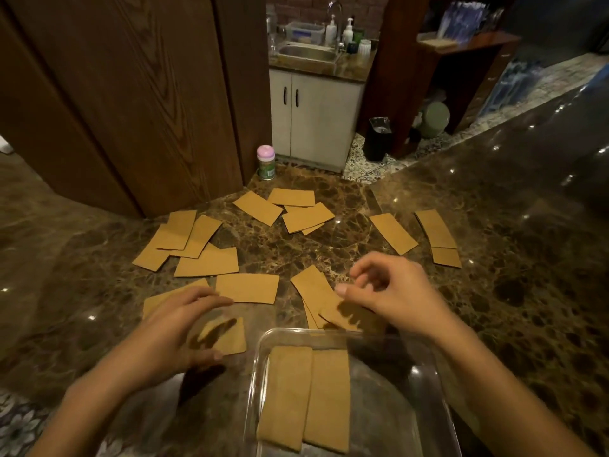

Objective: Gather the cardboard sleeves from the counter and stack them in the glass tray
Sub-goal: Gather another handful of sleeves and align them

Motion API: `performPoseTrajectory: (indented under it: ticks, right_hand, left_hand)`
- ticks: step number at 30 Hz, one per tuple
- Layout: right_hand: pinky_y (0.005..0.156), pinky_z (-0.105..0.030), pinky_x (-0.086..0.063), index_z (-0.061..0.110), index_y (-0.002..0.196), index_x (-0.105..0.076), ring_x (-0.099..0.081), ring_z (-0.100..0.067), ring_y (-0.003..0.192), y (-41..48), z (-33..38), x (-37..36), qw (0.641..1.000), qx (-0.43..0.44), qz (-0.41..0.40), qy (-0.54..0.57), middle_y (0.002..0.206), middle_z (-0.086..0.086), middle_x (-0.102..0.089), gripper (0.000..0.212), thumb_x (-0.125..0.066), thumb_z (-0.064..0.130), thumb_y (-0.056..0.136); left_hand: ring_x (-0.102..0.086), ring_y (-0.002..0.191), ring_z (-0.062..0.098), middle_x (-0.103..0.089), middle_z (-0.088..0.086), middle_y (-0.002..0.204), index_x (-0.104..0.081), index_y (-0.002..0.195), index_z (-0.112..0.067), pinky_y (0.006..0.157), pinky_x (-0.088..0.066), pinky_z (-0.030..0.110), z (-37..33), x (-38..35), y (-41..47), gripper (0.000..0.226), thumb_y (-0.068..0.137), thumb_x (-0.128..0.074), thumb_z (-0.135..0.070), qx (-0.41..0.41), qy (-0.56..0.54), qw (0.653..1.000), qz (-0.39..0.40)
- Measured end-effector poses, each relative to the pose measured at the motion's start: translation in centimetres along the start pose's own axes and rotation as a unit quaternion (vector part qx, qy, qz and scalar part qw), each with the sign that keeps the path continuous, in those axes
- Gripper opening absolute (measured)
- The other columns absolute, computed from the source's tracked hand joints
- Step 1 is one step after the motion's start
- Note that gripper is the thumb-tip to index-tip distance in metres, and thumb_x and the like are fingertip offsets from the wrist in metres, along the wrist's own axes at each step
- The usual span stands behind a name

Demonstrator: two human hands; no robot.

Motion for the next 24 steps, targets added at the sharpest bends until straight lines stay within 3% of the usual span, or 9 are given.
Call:
performPoseTrajectory:
  ticks: [3,5,7,10,12,15,19,24]
  right_hand:
    - [0.099,-0.029,-0.054,0.028,0.138,-0.057,-0.062,-0.014,0.121,3.8,-3.5,-3.0,0.985,-0.046,0.087,-0.142,0.135,0.006,-0.065,0.081,-0.088,0.058,0.070]
    - [0.107,-0.040,-0.051,0.027,0.148,-0.047,-0.055,-0.020,0.131,4.6,-5.4,-5.5,0.968,-0.081,0.152,-0.181,0.145,0.003,-0.057,0.101,-0.091,0.060,0.063]
    - [0.106,-0.040,-0.051,0.027,0.145,-0.048,-0.055,-0.022,0.128,4.9,-6.3,-6.8,0.959,-0.082,0.170,-0.213,0.141,0.001,-0.058,0.100,-0.094,0.055,0.061]
    - [0.090,-0.032,-0.054,0.031,0.128,-0.056,-0.060,-0.017,0.110,4.7,-7.4,-7.5,0.959,-0.089,0.174,-0.205,0.123,0.004,-0.063,0.080,-0.096,0.050,0.061]
    - [0.078,-0.025,-0.054,0.031,0.113,-0.062,-0.064,-0.013,0.103,4.7,-8.0,-7.4,0.966,-0.091,0.175,-0.165,0.113,0.008,-0.065,0.064,-0.097,0.045,0.062]
    - [0.070,-0.019,-0.053,0.030,0.111,-0.062,-0.064,-0.009,0.098,4.8,-8.1,-6.7,0.981,-0.115,0.149,-0.055,0.111,0.010,-0.066,0.064,-0.100,0.037,0.060]
    - [0.075,-0.022,-0.053,0.020,0.123,-0.062,-0.066,-0.007,0.092,5.7,-6.9,-6.4,0.980,-0.170,0.090,0.059,0.104,0.007,-0.071,0.078,-0.102,0.031,0.057]
    - [0.108,-0.042,-0.050,0.011,0.149,-0.043,-0.052,-0.030,0.135,6.5,-5.0,-8.3,0.966,-0.201,0.120,-0.113,0.148,-0.010,-0.053,0.114,-0.099,0.049,0.058]
  left_hand:
    - [-0.040,0.130,0.007,-0.043,-0.021,0.140,-0.042,0.141,-0.047,0.111,-0.038,0.032,3.9,-2.5,2.0,0.081,0.071,-0.082,-0.058,0.034,0.067,0.994,0.083]
    - [-0.046,0.123,0.008,-0.049,-0.020,0.133,-0.045,0.134,-0.049,0.104,-0.044,0.034,4.6,-3.6,3.1,0.077,0.067,-0.081,-0.061,0.026,0.081,0.992,0.092]
    - [-0.046,0.118,0.009,-0.050,-0.019,0.125,-0.047,0.128,-0.050,0.100,-0.045,0.033,4.8,-4.0,3.7,0.071,0.067,-0.080,-0.064,0.037,0.102,0.990,0.088]
    - [-0.042,0.109,0.010,-0.045,-0.018,0.114,-0.044,0.114,-0.046,0.095,-0.043,0.031,5.1,-4.1,3.8,0.064,0.065,-0.080,-0.065,0.063,0.111,0.988,0.088]
    - [-0.043,0.104,0.009,-0.044,-0.018,0.109,-0.041,0.105,-0.042,0.091,-0.043,0.030,5.1,-4.2,3.7,0.061,0.063,-0.083,-0.058,0.070,0.076,0.991,0.082]
    - [-0.052,0.098,0.004,-0.055,-0.015,0.108,-0.043,0.103,-0.037,0.084,-0.050,0.031,4.5,-4.2,3.5,0.056,0.067,-0.086,-0.038,0.072,-0.026,0.995,0.067]
    - [-0.061,0.097,0.007,-0.066,-0.011,0.108,-0.046,0.117,-0.042,0.081,-0.056,0.029,2.4,-2.7,5.3,0.059,0.076,-0.086,-0.029,0.049,-0.034,0.998,0.028]
    - [-0.044,0.127,0.016,-0.050,-0.008,0.134,-0.047,0.143,-0.032,0.104,-0.041,0.031,0.0,-1.1,10.5,0.088,0.068,-0.089,-0.047,0.000,0.025,1.000,0.006]
Point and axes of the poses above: each hand's wrist, its own y-axis towards the middle knuckle, its own x-axis out of the back of the hand, z = x × y, the point moved 10 cm from there along y, towards the middle knuckle
